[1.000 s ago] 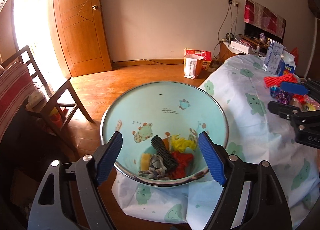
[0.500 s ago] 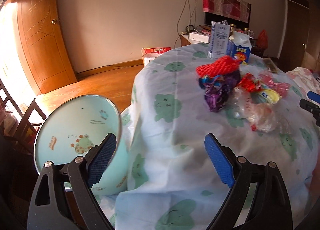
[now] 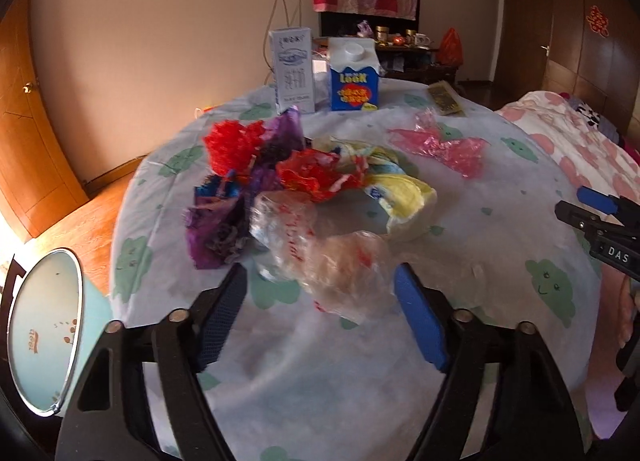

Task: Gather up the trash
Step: 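Move the left tool to the clear bag with red writing and grasp it, then grasp the pink plastic bag with the right tool, then carry the clear bag and pink bag over the bin with both tools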

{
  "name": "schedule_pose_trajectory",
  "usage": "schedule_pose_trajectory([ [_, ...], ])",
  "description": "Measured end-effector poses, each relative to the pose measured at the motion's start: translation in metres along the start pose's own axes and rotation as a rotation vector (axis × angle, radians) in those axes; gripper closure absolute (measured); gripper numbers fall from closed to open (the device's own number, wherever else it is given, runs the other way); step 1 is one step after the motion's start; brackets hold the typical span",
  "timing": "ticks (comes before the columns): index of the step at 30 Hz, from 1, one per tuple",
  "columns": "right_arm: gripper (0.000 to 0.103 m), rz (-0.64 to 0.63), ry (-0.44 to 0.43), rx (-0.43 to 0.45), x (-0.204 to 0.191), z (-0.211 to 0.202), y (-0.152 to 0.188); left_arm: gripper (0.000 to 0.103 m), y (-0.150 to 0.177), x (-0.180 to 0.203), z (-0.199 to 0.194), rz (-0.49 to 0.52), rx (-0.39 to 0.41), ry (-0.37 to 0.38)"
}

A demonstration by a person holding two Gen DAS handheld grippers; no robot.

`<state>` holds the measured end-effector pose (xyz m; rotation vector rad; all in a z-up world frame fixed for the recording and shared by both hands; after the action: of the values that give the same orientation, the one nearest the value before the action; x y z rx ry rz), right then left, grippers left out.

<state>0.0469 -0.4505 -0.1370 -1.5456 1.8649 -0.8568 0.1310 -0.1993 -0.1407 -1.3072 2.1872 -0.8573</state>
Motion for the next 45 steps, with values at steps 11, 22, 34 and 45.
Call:
schedule_pose_trajectory([
  [11,0.037,-0.008,-0.055,0.065,-0.026,-0.001,-0.034,0.081,-0.007,-0.005,-0.044,0.027,0.079,0.052],
  [22,0.038,-0.050,-0.057,-0.057,-0.077,0.066,-0.084,0.081,-0.018,-0.085,-0.092,-0.077,0.208,-0.120],
  [34,0.088,-0.091,-0.083,-0.023,-0.093,0.049,-0.084,0.081,0.008,-0.153,-0.101,-0.182,0.186,-0.188],
  [45,0.087,-0.220,-0.215,0.099,-0.179,0.011,-0.100,0.081,0.031,-0.201,-0.112,-0.234,0.152,-0.287],
])
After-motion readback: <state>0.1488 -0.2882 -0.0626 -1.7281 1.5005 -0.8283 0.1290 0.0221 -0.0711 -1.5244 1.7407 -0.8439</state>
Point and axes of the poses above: each gripper's, at about its wrist camera, not at the fingertips, and z roughly the way its jaws point, x to its right, y to its underside, the point moved 2 cm from there along z, roughly the way its jaws point, and after that the axes turned 3 degrees about -y, right-handed, at the moved point
